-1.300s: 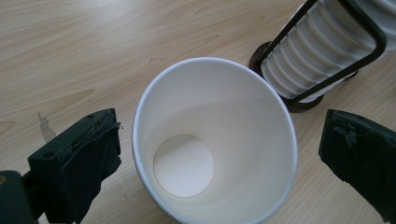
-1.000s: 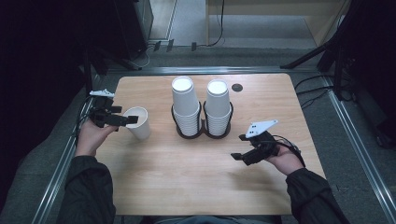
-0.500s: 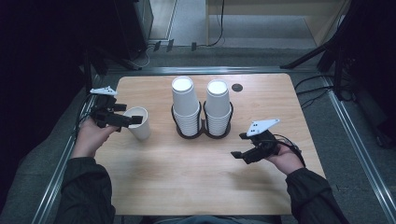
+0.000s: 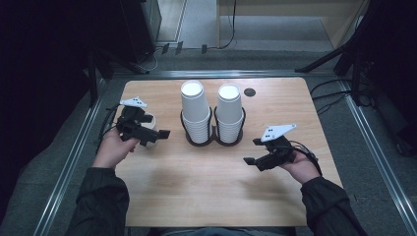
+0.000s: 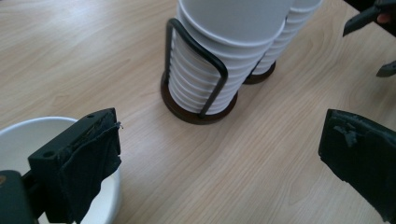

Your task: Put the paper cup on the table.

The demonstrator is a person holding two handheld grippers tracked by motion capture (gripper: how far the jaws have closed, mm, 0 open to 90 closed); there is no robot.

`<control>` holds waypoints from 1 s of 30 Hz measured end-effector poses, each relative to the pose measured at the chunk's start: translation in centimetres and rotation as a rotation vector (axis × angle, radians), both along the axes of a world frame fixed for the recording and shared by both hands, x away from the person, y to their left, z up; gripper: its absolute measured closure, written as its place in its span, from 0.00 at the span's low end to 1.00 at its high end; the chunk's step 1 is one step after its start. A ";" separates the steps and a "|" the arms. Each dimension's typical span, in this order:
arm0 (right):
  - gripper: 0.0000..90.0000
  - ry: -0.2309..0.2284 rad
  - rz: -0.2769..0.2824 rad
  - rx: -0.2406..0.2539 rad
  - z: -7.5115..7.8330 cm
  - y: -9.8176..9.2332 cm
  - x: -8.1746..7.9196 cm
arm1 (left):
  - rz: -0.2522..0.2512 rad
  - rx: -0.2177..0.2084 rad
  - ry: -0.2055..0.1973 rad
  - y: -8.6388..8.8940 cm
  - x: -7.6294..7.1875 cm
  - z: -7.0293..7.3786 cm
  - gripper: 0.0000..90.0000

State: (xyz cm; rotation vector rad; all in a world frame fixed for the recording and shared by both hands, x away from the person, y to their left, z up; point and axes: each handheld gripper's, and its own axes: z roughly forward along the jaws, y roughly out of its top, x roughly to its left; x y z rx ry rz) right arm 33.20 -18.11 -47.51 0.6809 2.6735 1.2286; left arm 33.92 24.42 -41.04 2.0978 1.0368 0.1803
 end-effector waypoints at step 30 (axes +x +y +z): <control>0.23 0.004 -0.001 0.012 0.0 1.5 0.3 | -0.097 0.073 -0.033 -7.6 -2.6 -5.7 0.00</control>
